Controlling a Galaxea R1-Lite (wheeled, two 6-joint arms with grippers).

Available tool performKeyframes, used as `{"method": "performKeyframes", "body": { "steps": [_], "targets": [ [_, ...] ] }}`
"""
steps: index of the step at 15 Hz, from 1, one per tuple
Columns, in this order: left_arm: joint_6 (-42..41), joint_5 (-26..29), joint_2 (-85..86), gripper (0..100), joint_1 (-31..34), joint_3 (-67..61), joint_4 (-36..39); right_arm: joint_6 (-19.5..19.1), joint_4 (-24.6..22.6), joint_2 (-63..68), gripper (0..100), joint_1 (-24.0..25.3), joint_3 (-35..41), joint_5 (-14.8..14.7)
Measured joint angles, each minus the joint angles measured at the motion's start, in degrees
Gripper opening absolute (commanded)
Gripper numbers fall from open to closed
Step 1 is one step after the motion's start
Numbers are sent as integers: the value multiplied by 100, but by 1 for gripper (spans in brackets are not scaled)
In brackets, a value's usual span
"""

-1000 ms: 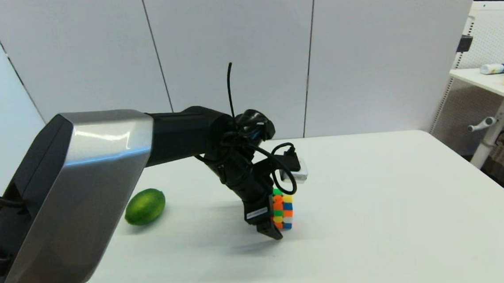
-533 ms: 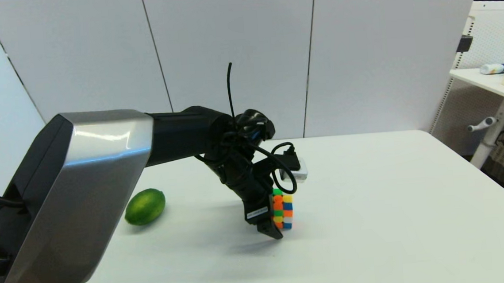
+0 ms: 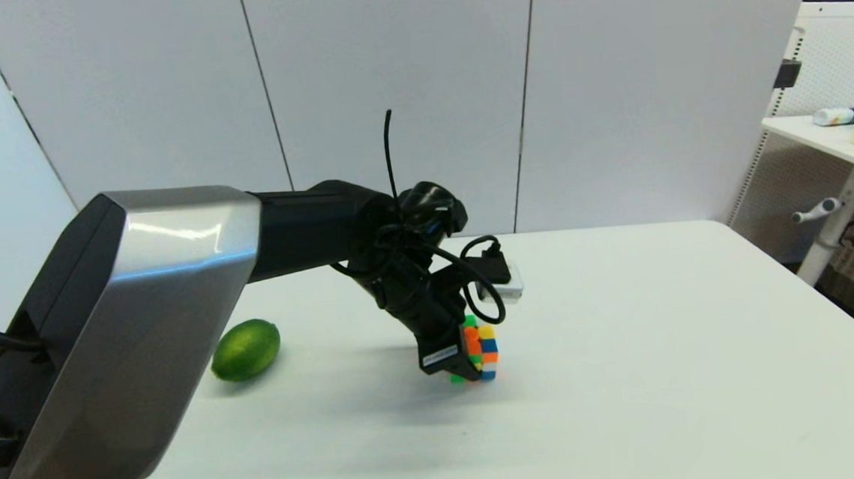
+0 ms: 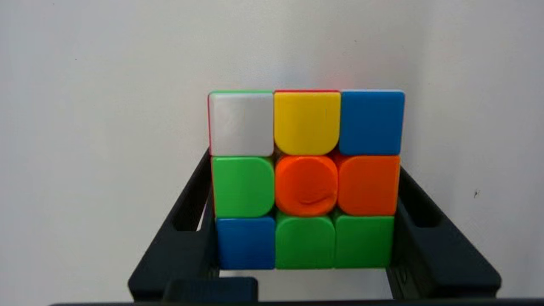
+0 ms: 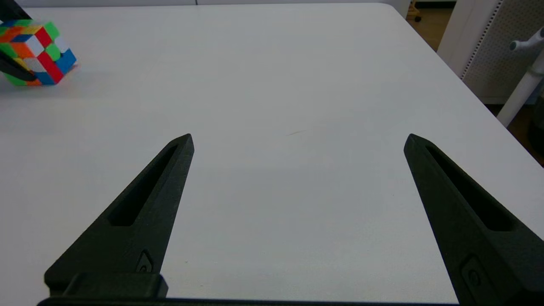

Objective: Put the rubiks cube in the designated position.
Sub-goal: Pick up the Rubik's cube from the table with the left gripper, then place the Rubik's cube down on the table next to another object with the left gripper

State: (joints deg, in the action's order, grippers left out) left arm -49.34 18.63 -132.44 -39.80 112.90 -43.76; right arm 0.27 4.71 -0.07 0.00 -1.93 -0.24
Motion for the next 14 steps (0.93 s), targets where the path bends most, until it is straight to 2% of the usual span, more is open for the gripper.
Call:
{"method": "performKeyframes", "body": {
  "steps": [6, 9, 12, 14],
  "targets": [
    [468, -162, 374, 0, 1, -2, -20, -5, 2, 0, 100, 0, 0, 0],
    [1006, -986, 1053, 0, 128, -11, -48, -2, 2, 0, 100, 0, 0, 0],
    [1375, -1532, 1805, 0, 701, -121, -89, -6, 2, 0, 100, 0, 0, -2],
    [1431, -1593, 2138, 0, 1211, -221, -77, -6, 2, 0, 100, 0, 0, -2]
  ]
}}
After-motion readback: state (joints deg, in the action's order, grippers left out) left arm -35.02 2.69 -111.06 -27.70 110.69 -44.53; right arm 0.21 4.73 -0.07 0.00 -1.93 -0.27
